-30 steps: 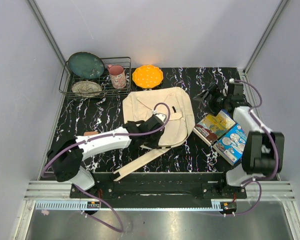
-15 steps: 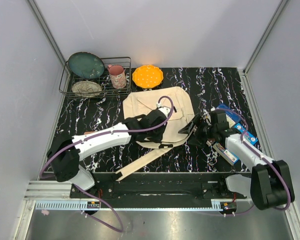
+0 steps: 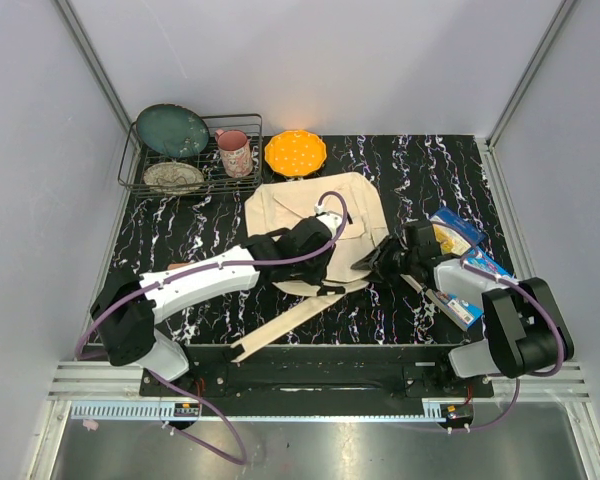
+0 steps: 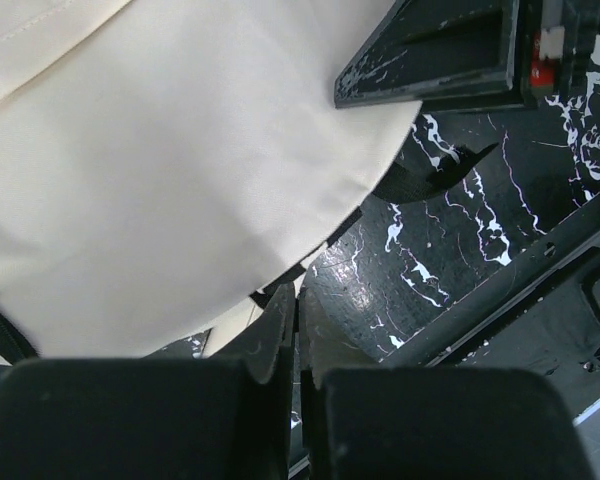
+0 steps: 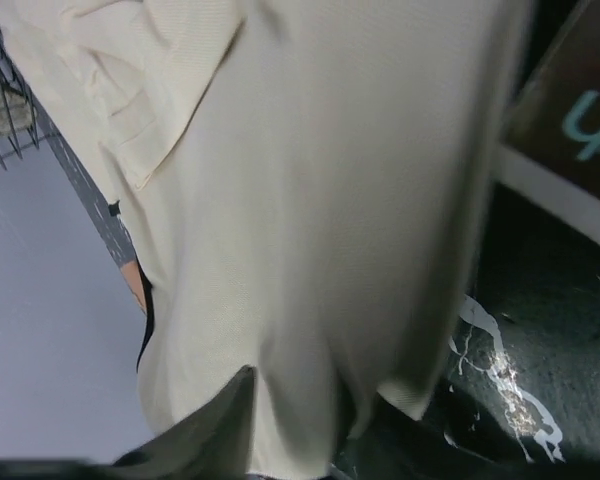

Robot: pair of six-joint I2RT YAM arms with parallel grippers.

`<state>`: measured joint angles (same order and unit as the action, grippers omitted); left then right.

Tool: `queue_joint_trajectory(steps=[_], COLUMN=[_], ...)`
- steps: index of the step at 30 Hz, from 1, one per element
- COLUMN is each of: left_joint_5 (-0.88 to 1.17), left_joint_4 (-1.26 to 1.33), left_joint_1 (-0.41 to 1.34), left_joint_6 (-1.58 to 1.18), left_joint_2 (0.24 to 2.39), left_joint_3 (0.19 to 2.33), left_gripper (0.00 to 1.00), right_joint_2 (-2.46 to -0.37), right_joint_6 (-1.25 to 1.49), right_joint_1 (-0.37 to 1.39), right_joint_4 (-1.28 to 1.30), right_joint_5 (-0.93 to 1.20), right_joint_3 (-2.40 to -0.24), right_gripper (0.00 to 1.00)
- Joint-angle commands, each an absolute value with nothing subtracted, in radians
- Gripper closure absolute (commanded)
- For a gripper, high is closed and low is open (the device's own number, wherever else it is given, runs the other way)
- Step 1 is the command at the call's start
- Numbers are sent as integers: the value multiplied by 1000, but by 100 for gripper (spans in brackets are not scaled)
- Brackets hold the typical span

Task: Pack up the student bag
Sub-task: Unzip the student bag at the center of the board.

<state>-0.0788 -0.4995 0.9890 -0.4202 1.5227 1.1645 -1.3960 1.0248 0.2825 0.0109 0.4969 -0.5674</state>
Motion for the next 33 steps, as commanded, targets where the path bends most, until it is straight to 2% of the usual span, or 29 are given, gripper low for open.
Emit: queue_joint_trajectory(steps=[1, 3, 9, 13, 14, 15, 16, 17, 19, 22, 25, 29, 30, 31, 32, 33], left_joint_5=[-54, -87, -164, -184, -170, -161, -152, -134, -115, -112, -109, -51, -42, -23, -28, -35], left_joint_4=[-446, -463, -474, -482, -473, -453, -446, -442, -434, -434, -431, -405, -405, -408, -413, -414], left_joint_1=[988, 988, 983, 980, 979, 979, 979, 980, 980, 979, 980, 980, 980, 980, 980, 982], left_joint_6=[-417, -426, -453, -454, -451, -449, -449, -448, -445, -437, -430, -416, -416, -414, -416, -431], left_joint_2=[1471, 1453, 1361, 1348, 1350, 1354, 1358, 1371, 1385, 1417, 1440, 1453, 1454, 1453, 1444, 1428], left_joint_3=[1178, 1161, 1037, 1015, 1017, 1020, 1034, 1041, 1067, 1103, 1133, 1134, 1126, 1121, 1112, 1080], left_gripper=[100, 100, 100, 100, 100, 100, 100, 100, 100, 100, 100, 100, 94, 57, 42, 34], right_joint_2=[-1413, -1414, -1448, -1480, -1488, -1488, -1483, -1474, -1412, -1261, -1123, -1069, -1071, -1071, -1069, -1068], right_joint_6=[1008, 983, 905, 873, 867, 864, 864, 847, 827, 816, 928, 1133, 1135, 1135, 1135, 1131], right_joint_1=[291, 290, 288, 288, 288, 288, 288, 288, 288, 290, 296, 311, 316, 316, 316, 318], right_joint_4=[-55, -41, 46, 38, 40, 41, 40, 52, 140, 257, 276, 164, 160, 182, 181, 157], right_joint_5=[430, 385, 313, 339, 368, 374, 388, 390, 374, 394, 446, 483, 462, 412, 397, 391], right_joint_3=[-643, -667, -732, -744, -749, -750, -750, -753, -764, -753, -685, -595, -592, -594, -591, -588], right_gripper=[85, 100, 100, 99, 93, 63, 45, 30, 17, 10, 11, 14, 14, 14, 13, 13])
